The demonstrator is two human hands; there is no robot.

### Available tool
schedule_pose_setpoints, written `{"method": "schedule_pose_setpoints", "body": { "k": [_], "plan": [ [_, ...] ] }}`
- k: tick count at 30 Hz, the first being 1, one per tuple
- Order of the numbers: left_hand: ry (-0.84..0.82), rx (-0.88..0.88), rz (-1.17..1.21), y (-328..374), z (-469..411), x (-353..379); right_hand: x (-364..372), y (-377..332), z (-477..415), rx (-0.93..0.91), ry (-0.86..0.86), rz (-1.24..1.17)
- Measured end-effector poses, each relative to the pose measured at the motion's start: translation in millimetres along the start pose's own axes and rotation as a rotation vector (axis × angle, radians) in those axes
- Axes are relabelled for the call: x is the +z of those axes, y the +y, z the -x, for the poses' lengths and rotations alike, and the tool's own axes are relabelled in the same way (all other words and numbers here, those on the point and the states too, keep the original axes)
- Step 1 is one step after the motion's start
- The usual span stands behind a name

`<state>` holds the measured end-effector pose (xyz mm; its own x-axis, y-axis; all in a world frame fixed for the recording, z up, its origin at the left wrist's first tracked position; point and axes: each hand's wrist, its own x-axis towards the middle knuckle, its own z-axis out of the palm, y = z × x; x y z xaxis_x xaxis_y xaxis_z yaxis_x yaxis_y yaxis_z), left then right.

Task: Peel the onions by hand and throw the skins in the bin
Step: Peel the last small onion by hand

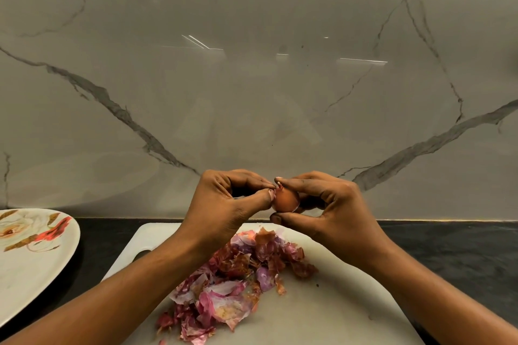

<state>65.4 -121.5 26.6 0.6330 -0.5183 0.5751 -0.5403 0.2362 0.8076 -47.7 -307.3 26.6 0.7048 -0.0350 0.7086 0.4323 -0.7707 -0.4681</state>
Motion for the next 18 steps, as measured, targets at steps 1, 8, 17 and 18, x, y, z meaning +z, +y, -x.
{"method": "schedule_pose_setpoints", "body": {
  "k": [1, 8, 17, 18],
  "plan": [
    [-0.006, -0.005, 0.003, 0.1, 0.1, 0.0, -0.6, 0.4, -0.1, 0.001, 0.003, -0.002],
    [-0.028, 0.031, -0.047, 0.1, 0.1, -0.3, 0.5, 1.0, 0.8, -0.001, -0.009, 0.019],
    [0.007, 0.037, -0.151, -2.9, -1.4, 0.5, 2.1, 3.5, 1.3, 0.084, -0.002, -0.135],
    [0.007, 0.033, -0.157, -2.7, -1.9, 0.5, 2.2, 4.0, 1.3, 0.107, -0.003, -0.169]
  ]
}}
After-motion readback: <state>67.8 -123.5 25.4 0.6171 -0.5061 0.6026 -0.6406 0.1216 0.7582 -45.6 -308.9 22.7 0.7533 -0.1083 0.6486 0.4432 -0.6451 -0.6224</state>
